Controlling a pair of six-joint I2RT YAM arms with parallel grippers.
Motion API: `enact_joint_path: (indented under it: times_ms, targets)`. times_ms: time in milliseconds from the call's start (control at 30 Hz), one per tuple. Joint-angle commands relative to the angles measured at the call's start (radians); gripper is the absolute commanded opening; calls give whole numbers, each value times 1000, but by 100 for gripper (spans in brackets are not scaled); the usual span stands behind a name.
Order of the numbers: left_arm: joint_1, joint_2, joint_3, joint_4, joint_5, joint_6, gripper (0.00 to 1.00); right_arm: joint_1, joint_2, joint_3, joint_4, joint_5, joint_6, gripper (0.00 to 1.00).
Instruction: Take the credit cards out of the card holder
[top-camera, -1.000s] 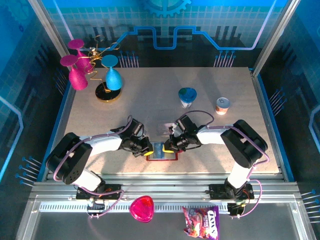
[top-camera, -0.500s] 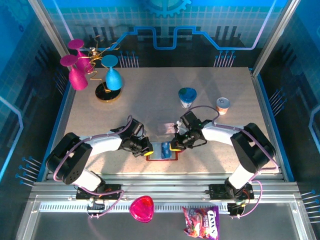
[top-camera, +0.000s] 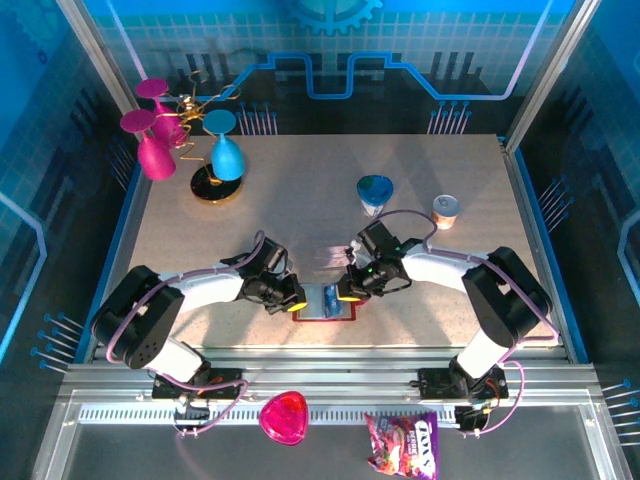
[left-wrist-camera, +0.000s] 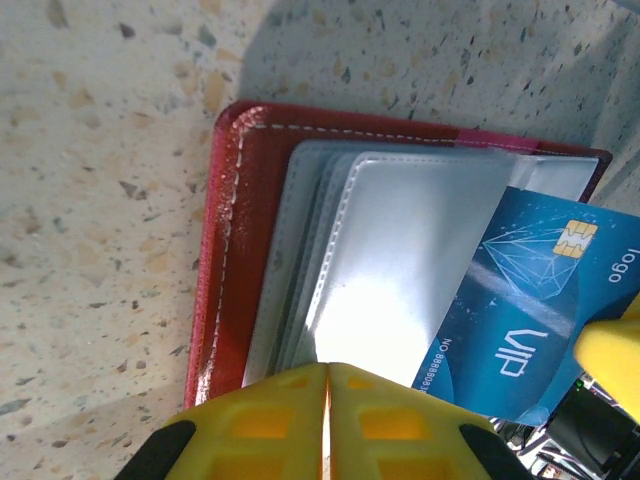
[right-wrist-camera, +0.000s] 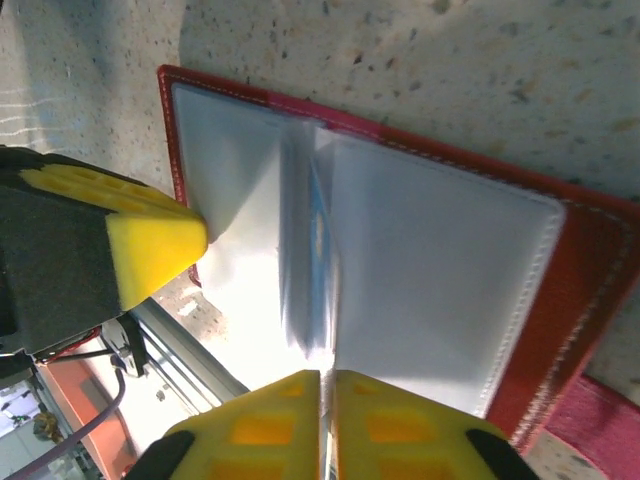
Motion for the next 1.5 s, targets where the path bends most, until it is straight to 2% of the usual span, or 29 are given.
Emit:
enact_joint_path:
  times_ms: [0,267,600,933,1033,1133,1467]
  targets:
    - [5,-6,-28,-26,-3,12,9,34,14,20,27,-8,49,15]
    - [5,-6,-24,-33,-1,16,9,51,-19,3,2,42,77,15]
    - [5,-37,-1,-67,-9,16,11,49,-40,27,-51,65,57,7]
    - [20,-97,54,-95,9,0,18,11,-112,97,-178,78,-45,3]
    - [31,-115,51,-101,5,4,18,-17,-122,141,-255,87,-129,2]
    - [47,-141,38,-102,-3,4,18,-31,-119,214,-347,110,-276,1]
    - [103,-209,-11,-98,-7,9,19,-17,3,519,-648,256,-967,0]
